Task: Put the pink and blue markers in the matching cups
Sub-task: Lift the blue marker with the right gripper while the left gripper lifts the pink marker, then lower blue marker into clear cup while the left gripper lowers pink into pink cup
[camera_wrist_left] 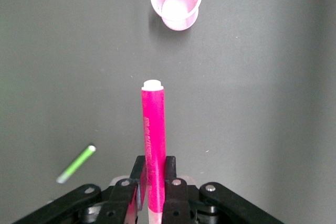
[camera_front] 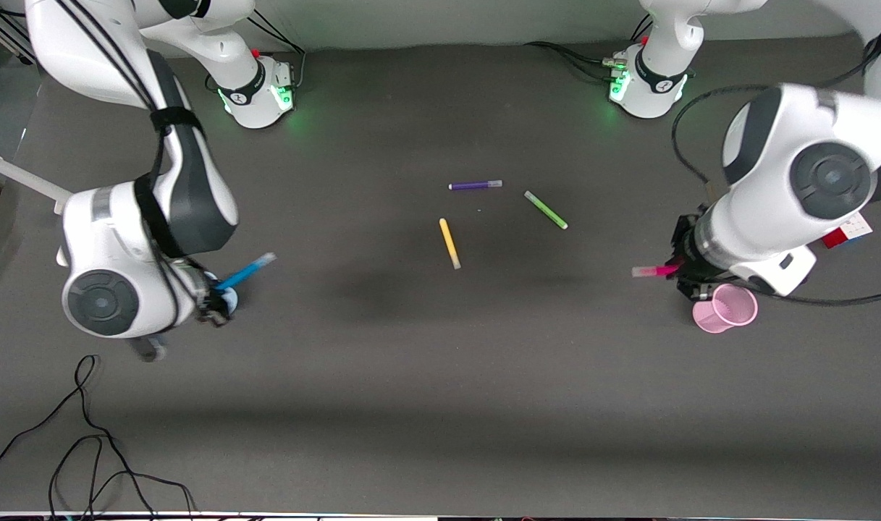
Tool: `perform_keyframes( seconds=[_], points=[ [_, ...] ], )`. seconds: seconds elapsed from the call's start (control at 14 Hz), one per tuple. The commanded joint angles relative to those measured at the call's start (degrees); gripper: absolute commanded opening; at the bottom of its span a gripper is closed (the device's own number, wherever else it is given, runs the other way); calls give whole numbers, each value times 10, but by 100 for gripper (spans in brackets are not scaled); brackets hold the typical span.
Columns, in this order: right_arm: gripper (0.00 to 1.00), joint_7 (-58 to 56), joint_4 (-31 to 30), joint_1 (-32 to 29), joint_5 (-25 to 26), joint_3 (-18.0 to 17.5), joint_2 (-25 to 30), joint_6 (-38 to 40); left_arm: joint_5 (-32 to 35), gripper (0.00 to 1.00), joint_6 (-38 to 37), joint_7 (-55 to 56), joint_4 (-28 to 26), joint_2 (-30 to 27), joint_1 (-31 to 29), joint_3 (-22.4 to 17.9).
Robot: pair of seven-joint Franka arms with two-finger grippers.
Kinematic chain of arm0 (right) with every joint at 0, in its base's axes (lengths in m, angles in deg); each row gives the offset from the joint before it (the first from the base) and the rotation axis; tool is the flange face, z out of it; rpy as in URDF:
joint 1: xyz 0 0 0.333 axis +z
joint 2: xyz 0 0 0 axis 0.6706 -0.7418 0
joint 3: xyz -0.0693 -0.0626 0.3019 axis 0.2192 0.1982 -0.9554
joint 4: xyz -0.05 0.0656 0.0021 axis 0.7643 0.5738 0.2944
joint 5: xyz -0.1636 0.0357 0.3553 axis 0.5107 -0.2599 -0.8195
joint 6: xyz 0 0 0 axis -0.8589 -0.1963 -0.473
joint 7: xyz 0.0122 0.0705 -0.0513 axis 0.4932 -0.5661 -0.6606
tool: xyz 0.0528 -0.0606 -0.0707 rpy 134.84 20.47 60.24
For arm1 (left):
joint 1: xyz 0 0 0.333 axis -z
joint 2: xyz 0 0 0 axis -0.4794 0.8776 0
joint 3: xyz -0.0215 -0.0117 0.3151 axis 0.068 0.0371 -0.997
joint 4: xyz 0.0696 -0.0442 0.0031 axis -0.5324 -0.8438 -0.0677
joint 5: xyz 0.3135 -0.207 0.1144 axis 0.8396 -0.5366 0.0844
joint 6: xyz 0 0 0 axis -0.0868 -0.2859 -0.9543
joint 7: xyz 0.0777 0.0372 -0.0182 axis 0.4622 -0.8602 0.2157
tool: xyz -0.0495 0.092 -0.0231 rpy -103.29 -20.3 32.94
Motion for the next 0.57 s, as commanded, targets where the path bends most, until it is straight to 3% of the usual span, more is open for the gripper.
perform_keyframes(
  seconds=[0.0,0.36,0.5],
  points=[
    [0,-7,-15,-6,78,18,-11,-11,-11,0,-31,-131,2,-15,-28,-2],
    [0,1,-43,-15,167,19,-22,-43,-9,0,-71,-465,1,-37,-133,-2],
    [0,29,-103,-13,190,20,-15,-86,-7,0,-96,-618,1,-30,-155,-3]
  ],
)
